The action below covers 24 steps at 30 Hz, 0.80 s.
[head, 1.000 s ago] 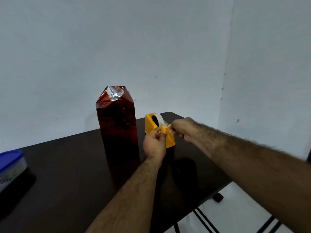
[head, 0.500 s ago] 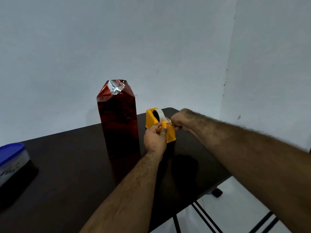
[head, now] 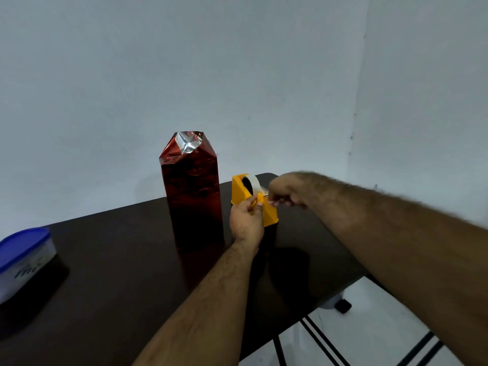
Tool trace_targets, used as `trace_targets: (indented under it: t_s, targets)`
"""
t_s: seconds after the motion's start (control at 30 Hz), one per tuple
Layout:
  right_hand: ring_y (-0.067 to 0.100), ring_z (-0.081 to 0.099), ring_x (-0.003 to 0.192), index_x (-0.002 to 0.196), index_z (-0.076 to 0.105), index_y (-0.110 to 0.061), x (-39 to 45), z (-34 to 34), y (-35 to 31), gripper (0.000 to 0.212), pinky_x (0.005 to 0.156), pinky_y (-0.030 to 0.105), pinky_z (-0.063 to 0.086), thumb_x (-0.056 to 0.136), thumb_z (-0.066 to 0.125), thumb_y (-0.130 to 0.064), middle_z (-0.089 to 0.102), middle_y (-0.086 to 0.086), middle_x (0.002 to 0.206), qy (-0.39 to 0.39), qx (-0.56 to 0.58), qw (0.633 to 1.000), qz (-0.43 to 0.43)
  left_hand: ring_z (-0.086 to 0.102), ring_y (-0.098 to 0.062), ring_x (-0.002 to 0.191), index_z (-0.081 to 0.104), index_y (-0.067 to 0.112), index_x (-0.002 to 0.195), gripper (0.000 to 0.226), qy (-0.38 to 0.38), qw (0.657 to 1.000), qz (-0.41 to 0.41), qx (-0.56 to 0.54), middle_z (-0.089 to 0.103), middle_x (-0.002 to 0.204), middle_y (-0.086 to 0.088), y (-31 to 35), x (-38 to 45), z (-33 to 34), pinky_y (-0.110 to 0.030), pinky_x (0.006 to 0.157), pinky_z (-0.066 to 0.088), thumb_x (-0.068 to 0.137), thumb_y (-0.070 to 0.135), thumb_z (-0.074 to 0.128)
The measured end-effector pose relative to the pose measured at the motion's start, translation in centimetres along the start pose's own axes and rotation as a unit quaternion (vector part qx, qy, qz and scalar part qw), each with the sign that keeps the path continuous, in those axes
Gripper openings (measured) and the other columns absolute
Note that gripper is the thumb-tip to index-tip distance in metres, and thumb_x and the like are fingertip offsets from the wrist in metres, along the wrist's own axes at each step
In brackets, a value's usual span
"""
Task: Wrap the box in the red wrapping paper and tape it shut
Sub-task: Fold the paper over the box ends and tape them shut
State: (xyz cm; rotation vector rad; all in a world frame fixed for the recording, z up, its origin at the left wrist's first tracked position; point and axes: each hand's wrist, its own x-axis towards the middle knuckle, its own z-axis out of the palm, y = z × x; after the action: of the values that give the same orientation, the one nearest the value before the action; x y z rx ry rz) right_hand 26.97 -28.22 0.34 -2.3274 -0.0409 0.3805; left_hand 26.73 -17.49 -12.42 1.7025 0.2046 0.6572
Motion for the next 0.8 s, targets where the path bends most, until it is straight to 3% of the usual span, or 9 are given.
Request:
trace_targets:
  t_s: [0.1,0.2,0.27,0.37,0.43,0.57,0.7,0.8]
  targets:
    - [0.009,0.038,0.055,0.081,0.068,-0.022,0.5,-0.3,-0.1,0.013,0.058,0.028,0.028,0.093,0.064,-0.023,0.063,-0.009,0.083,0.001,0.194,0.981,0.024,0.067,-0.021,0.115,0.072,0.025,0.128,0.026,0.025,0.994,-0.019,-0.1,0.069,0.127,0.0,0.9,-0.7,-0.2,-0.042,0.1,0.057,0.104,0.031,0.062]
    - [0.01,0.034,0.058,0.089,0.072,-0.023,0.2,-0.4,-1.5,0.004,0.056,0.028,0.027,0.086,0.071,-0.024,0.055,-0.005,0.095,-0.024,0.32,0.947,-0.028,0.07,-0.009,0.084,0.076,0.014,0.107,0.019,0.041,0.969,-0.046,-0.241,0.073,0.085,0.008,4.4,-1.1,-1.8,-0.031,0.073,0.059,0.103,0.03,0.067]
    - [0.011,0.034,0.061,0.087,0.073,-0.023,-0.4,-0.2,-2.6,0.004,0.056,0.029,0.028,0.084,0.073,-0.024,0.056,-0.007,0.092,-0.034,0.334,0.941,-0.043,0.069,-0.003,0.076,0.078,0.008,0.104,0.017,0.042,0.962,-0.026,-0.267,0.075,0.082,0.007,6.2,-1.0,-3.0,-0.023,0.067,0.056,0.098,0.024,0.075]
    - [0.013,0.044,0.074,0.088,0.073,-0.022,-1.6,0.4,-3.7,0.002,0.059,0.03,0.036,0.087,0.073,-0.022,0.066,-0.008,0.091,-0.056,0.355,0.932,-0.057,0.074,-0.014,0.089,0.08,0.007,0.103,0.015,0.053,0.956,-0.008,-0.287,0.08,0.097,-0.007,8.2,-1.1,-4.9,-0.028,0.076,0.059,0.092,0.018,0.081]
    - [0.017,0.049,0.084,0.092,0.075,-0.019,-2.1,0.7,-4.8,0.005,0.061,0.031,0.039,0.088,0.073,-0.021,0.071,-0.007,0.094,-0.059,0.376,0.921,-0.084,0.073,-0.017,0.082,0.08,0.005,0.098,0.012,0.049,0.953,0.0,-0.3,0.079,0.089,-0.008,9.3,-1.0,-6.2,-0.03,0.073,0.06,0.091,0.014,0.082]
    - [0.022,0.053,0.1,0.094,0.082,-0.017,-3.1,1.3,-6.8,0.014,0.078,0.039,0.04,0.081,0.077,-0.022,0.078,-0.006,0.104,-0.064,0.389,0.91,-0.126,0.063,-0.004,0.062,0.079,0.005,0.086,0.005,0.061,0.956,0.03,-0.285,0.07,0.07,0.0,11.1,-1.7,-8.3,-0.02,0.058,0.052,0.091,0.004,0.078]
    - [0.02,0.054,0.1,0.104,0.082,-0.013,-4.2,1.6,-8.0,0.028,0.077,0.04,0.041,0.077,0.08,-0.022,0.073,-0.003,0.122,-0.026,0.385,0.907,-0.17,0.056,-0.006,0.053,0.078,0.002,0.087,0.008,0.061,0.964,0.006,-0.259,0.065,0.063,0.001,12.5,-2.3,-10.4,-0.021,0.052,0.048,0.094,0.003,0.074]
    - [0.019,0.056,0.098,0.099,0.082,-0.012,-4.7,2.0,-8.4,0.022,0.074,0.038,0.041,0.078,0.081,-0.02,0.072,0.0,0.119,0.022,0.384,0.901,-0.2,0.058,-0.015,0.065,0.078,-0.002,0.088,0.011,0.047,0.973,0.001,-0.226,0.066,0.072,-0.008,13.1,-2.2,-12.2,-0.026,0.058,0.049,0.092,0.006,0.073]
